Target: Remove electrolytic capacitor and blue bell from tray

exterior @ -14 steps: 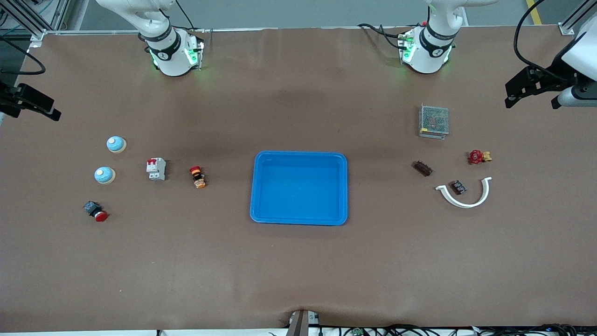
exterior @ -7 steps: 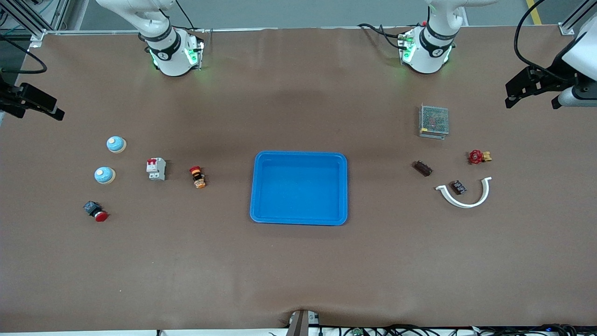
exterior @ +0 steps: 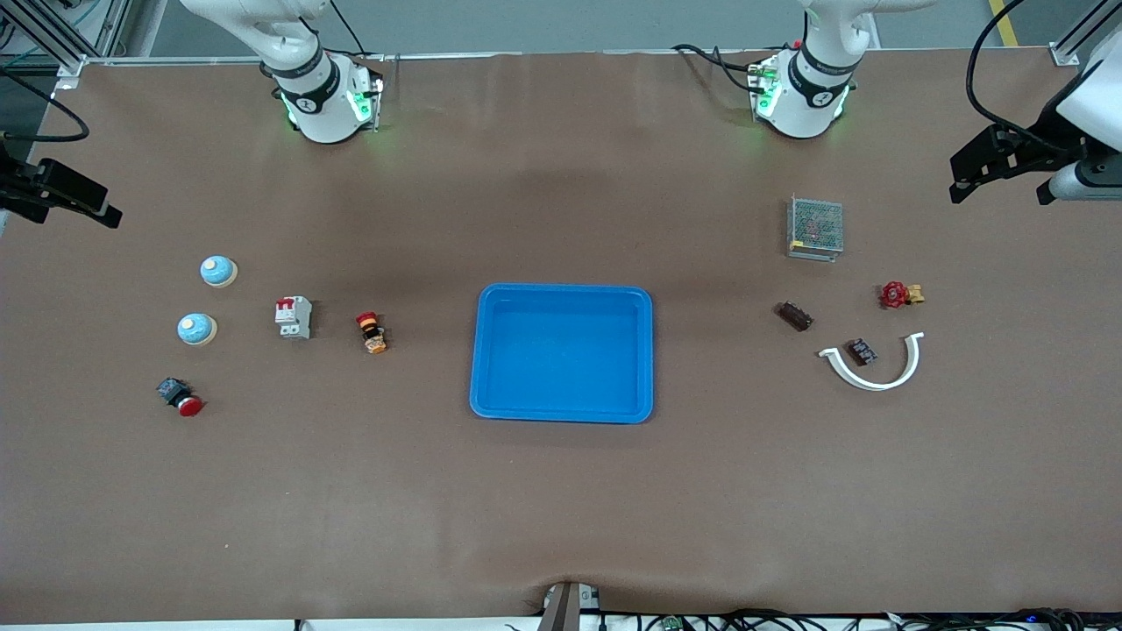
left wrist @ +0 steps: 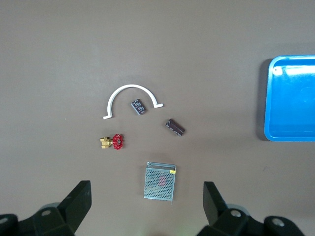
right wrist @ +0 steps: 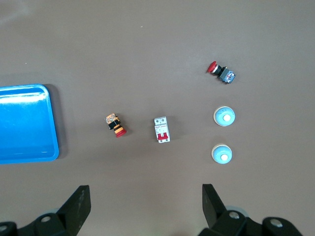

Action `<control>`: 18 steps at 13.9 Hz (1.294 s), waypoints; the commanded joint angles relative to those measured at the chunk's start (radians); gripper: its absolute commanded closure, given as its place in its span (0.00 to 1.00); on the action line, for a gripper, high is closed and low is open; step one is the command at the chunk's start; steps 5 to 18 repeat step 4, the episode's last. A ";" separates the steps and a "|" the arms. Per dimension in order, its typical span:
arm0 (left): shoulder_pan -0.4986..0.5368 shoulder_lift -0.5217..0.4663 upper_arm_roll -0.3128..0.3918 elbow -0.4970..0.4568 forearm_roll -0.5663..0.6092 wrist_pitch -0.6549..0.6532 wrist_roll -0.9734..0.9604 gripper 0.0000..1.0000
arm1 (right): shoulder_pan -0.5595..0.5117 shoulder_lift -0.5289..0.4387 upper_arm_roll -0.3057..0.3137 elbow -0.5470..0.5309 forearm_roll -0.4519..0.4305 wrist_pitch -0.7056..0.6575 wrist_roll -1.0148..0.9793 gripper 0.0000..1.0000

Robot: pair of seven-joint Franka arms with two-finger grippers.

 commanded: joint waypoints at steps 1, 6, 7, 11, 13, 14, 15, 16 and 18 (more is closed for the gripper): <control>0.008 0.007 0.000 0.020 -0.026 -0.012 -0.007 0.00 | -0.008 -0.007 0.001 -0.004 0.024 0.022 0.002 0.00; 0.006 0.006 0.000 0.020 -0.026 -0.012 -0.007 0.00 | -0.001 -0.008 0.001 -0.004 0.018 0.042 -0.005 0.00; 0.006 0.006 0.000 0.020 -0.026 -0.012 -0.007 0.00 | -0.001 -0.008 0.001 -0.004 0.018 0.042 -0.005 0.00; 0.006 0.006 0.000 0.020 -0.026 -0.012 -0.007 0.00 | -0.001 -0.008 0.001 -0.004 0.018 0.042 -0.005 0.00; 0.006 0.006 0.000 0.020 -0.026 -0.012 -0.007 0.00 | -0.001 -0.008 0.001 -0.004 0.018 0.042 -0.005 0.00; 0.006 0.006 0.000 0.020 -0.026 -0.012 -0.007 0.00 | -0.001 -0.008 0.001 -0.004 0.018 0.042 -0.005 0.00; 0.006 0.006 0.000 0.020 -0.026 -0.012 -0.007 0.00 | -0.001 -0.008 0.001 -0.004 0.018 0.042 -0.005 0.00; 0.006 0.006 0.000 0.020 -0.026 -0.012 -0.007 0.00 | -0.001 -0.008 0.001 -0.004 0.018 0.042 -0.005 0.00; 0.006 0.006 0.000 0.020 -0.026 -0.012 -0.007 0.00 | -0.001 -0.008 0.001 -0.004 0.018 0.042 -0.005 0.00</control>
